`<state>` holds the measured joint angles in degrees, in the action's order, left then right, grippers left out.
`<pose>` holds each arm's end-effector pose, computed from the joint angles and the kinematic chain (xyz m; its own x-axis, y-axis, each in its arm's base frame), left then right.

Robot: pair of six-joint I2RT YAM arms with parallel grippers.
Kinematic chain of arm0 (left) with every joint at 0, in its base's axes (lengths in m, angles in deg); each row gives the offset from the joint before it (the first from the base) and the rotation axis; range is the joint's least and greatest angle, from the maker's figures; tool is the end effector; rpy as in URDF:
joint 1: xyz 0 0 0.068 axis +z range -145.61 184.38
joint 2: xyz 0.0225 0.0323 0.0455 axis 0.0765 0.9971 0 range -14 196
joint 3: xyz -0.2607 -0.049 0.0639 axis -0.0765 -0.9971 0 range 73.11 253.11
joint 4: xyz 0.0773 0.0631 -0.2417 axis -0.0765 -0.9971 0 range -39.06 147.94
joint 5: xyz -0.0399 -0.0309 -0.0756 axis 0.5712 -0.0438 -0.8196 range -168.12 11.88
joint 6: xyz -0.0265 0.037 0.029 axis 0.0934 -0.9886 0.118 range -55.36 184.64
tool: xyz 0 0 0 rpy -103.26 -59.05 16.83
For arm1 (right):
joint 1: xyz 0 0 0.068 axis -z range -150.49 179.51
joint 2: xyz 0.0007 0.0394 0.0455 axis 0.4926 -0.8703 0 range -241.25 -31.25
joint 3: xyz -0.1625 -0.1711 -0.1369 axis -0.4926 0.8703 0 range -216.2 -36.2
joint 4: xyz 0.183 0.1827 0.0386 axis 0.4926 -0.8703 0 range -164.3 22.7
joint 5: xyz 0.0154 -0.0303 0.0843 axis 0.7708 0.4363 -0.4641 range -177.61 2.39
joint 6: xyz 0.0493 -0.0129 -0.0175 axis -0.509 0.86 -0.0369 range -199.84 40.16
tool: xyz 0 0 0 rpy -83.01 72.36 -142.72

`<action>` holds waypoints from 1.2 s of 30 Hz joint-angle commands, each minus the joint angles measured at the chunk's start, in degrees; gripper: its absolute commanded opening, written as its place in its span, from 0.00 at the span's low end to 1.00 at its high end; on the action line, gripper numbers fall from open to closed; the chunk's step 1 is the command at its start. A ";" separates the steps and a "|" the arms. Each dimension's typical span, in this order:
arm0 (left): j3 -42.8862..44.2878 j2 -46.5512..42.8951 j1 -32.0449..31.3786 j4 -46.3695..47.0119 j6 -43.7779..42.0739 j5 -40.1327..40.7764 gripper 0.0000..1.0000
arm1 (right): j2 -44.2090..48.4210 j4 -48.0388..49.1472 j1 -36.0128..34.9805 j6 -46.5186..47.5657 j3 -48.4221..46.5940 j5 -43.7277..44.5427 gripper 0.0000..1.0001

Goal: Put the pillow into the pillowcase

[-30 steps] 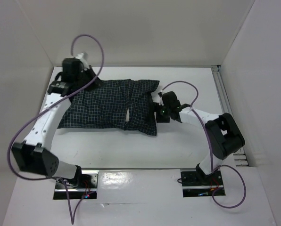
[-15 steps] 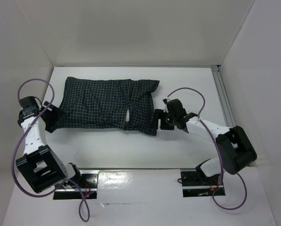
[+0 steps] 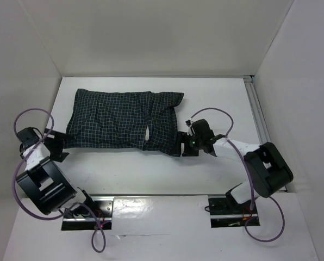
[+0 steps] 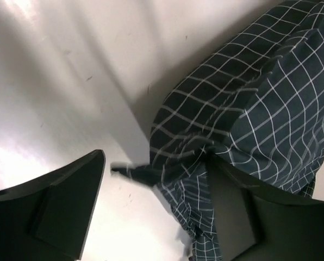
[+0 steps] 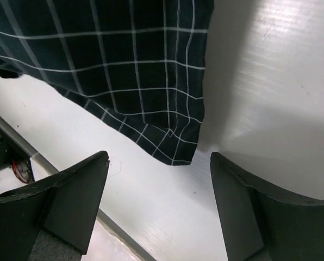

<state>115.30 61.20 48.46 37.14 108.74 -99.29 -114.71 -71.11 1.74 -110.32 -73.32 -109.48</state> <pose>0.1914 0.1675 0.1991 -0.0716 -0.9726 -0.2213 -0.7591 0.1970 -0.6204 0.2337 0.1380 0.1578 -0.9119 0.0518 -0.4071 -0.2101 0.7933 0.5714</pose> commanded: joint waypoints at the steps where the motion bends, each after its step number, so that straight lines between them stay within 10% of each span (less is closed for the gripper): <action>1: -0.45 3.37 -0.56 9.10 1.87 -5.63 0.85 | -2.58 6.53 -0.36 -1.77 2.14 -4.40 0.81; 4: -0.45 6.62 -3.20 9.90 1.34 -5.64 0.60 | -4.68 9.44 -0.88 -3.26 2.67 -4.33 0.74; 5: -0.45 6.63 -3.90 10.51 0.73 -5.64 0.17 | -5.48 11.18 -0.88 -3.27 2.67 -3.28 0.70; 6: -0.45 7.15 -3.91 10.51 0.73 -6.16 0.02 | -5.48 11.81 -0.88 -3.79 2.67 -0.40 0.59; 10: 0.95 5.05 -5.14 10.51 0.73 -6.17 0.00 | -6.71 10.77 1.13 -3.80 -2.85 4.72 0.00; 26: 41.55 4.52 -13.22 5.41 9.15 -20.13 0.00 | 2.24 -0.66 21.00 2.17 -49.70 14.48 0.00; 36: 9.42 -2.69 -9.26 14.45 10.21 -24.18 0.00 | 16.92 -5.77 27.14 -5.03 -13.60 19.59 0.00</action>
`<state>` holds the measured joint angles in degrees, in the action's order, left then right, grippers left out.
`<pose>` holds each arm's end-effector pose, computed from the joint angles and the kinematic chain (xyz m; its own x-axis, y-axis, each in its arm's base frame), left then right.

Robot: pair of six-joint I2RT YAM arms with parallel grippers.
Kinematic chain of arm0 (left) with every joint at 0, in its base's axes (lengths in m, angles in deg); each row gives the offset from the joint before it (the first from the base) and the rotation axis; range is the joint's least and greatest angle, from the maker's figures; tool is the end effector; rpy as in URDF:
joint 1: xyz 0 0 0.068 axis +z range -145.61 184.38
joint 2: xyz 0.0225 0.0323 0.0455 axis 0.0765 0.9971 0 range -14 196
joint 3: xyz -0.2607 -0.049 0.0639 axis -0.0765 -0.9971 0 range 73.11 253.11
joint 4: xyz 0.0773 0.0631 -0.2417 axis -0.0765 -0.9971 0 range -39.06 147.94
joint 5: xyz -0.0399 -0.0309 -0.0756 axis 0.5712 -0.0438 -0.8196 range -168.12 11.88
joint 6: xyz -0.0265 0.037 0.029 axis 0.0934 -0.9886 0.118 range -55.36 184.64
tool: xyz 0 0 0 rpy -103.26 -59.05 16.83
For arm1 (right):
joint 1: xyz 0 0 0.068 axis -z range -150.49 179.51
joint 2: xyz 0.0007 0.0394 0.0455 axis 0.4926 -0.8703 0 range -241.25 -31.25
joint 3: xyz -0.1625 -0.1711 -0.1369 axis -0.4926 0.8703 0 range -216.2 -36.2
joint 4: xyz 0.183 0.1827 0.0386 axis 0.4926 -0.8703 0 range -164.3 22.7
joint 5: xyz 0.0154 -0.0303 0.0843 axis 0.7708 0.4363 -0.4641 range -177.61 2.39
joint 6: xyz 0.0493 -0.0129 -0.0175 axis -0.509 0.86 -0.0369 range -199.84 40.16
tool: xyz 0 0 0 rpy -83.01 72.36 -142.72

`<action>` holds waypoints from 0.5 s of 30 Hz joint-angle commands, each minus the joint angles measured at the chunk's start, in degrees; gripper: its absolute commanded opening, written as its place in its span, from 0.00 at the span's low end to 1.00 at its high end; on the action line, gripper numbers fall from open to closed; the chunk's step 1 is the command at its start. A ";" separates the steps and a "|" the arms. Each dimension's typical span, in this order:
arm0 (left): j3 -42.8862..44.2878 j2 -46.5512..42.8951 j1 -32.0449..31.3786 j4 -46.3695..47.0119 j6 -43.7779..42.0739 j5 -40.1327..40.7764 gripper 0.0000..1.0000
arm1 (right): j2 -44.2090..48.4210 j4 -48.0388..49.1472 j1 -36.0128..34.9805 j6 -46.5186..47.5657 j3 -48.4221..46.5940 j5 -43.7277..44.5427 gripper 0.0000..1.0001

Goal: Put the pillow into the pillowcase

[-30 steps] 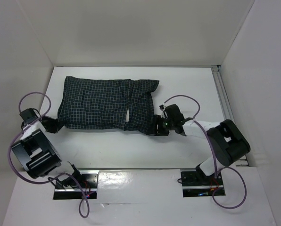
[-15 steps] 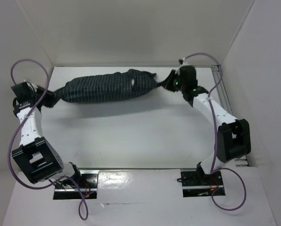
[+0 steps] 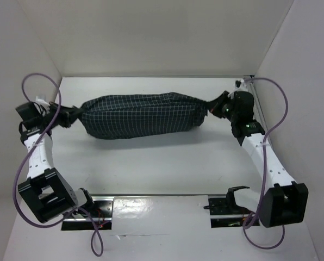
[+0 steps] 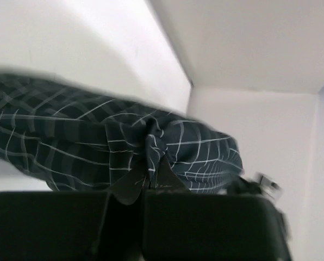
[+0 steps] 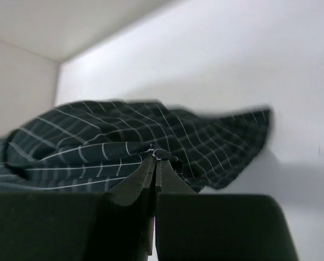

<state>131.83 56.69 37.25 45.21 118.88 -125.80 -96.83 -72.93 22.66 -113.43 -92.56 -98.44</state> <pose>0.2443 0.1265 0.3296 -0.3665 -0.8872 -0.2803 -0.1683 0.3595 -0.9178 0.2649 0.0385 0.3459 -0.3766 0.5020 -0.7785 -0.1069 0.8113 0.5748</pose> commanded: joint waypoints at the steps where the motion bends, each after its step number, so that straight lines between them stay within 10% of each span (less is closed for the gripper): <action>1: -7.13 1.81 1.33 7.01 0.08 2.33 0.00 | -0.95 -3.95 7.72 -1.92 5.65 8.55 0.00; 15: 34.08 14.47 -6.31 11.50 5.09 -0.13 0.00 | -17.40 -0.21 8.79 -1.84 -43.23 2.92 0.00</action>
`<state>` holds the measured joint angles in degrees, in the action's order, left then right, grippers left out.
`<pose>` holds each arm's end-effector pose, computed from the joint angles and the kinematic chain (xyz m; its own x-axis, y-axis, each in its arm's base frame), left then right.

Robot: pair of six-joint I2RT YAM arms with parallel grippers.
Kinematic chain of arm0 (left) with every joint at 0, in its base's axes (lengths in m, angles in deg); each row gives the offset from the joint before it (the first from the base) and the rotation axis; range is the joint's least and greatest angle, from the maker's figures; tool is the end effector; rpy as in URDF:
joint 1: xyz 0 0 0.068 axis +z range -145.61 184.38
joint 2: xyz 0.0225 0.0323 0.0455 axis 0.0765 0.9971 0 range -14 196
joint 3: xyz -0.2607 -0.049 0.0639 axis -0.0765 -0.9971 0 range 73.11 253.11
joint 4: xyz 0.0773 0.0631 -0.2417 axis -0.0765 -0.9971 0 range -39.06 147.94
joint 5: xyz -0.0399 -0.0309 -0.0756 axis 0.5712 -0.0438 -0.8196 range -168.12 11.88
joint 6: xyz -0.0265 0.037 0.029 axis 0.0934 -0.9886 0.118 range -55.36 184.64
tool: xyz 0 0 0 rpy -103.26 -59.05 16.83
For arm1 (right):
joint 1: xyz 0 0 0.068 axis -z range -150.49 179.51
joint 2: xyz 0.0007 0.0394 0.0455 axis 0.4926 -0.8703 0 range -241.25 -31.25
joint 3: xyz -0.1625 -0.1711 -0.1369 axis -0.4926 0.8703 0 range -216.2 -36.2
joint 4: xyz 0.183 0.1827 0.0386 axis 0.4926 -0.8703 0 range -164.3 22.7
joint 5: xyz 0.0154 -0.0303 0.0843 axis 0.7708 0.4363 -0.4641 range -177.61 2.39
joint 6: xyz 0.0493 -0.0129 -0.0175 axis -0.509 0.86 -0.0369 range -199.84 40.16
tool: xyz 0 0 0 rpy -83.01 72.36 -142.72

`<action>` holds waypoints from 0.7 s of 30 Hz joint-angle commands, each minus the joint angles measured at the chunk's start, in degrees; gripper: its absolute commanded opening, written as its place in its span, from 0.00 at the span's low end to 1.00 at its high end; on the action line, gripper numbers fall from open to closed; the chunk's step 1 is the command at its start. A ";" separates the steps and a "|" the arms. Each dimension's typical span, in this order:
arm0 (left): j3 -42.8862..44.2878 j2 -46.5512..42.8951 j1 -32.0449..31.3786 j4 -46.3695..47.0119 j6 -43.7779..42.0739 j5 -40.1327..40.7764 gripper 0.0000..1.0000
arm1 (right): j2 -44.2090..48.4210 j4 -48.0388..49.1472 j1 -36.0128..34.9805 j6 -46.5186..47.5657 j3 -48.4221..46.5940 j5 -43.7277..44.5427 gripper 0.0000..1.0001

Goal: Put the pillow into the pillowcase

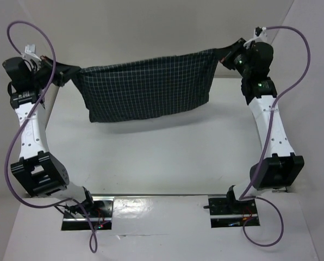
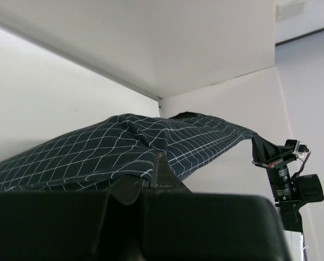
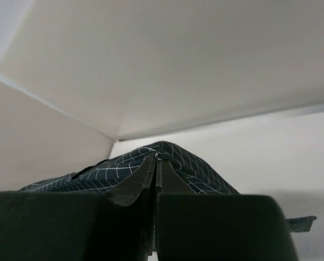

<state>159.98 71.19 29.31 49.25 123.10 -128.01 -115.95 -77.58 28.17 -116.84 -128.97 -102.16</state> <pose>0.3173 0.1175 0.4319 -0.4132 -0.7975 -0.4397 0.1240 0.4291 -0.8947 0.3378 0.0168 0.4659 -0.1955 0.5781 -0.7922 -0.1952 0.7687 0.6091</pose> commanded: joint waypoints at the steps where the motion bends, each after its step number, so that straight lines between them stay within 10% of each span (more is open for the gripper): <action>1: 6.73 -0.63 1.62 7.46 0.87 2.08 0.00 | 3.22 6.05 3.28 1.57 -5.85 7.51 0.00; 13: -5.14 -17.69 8.56 3.88 0.00 -2.32 0.00 | 28.26 0.72 3.28 4.91 12.88 15.60 0.00; 21: -3.11 -15.76 6.37 -6.17 -5.71 4.26 0.00 | 22.49 -3.00 3.28 6.50 12.97 17.89 0.00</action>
<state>155.54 52.32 34.69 43.17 122.59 -134.26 -88.28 -83.00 28.43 -112.75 -115.05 -95.76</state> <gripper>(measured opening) 0.029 0.008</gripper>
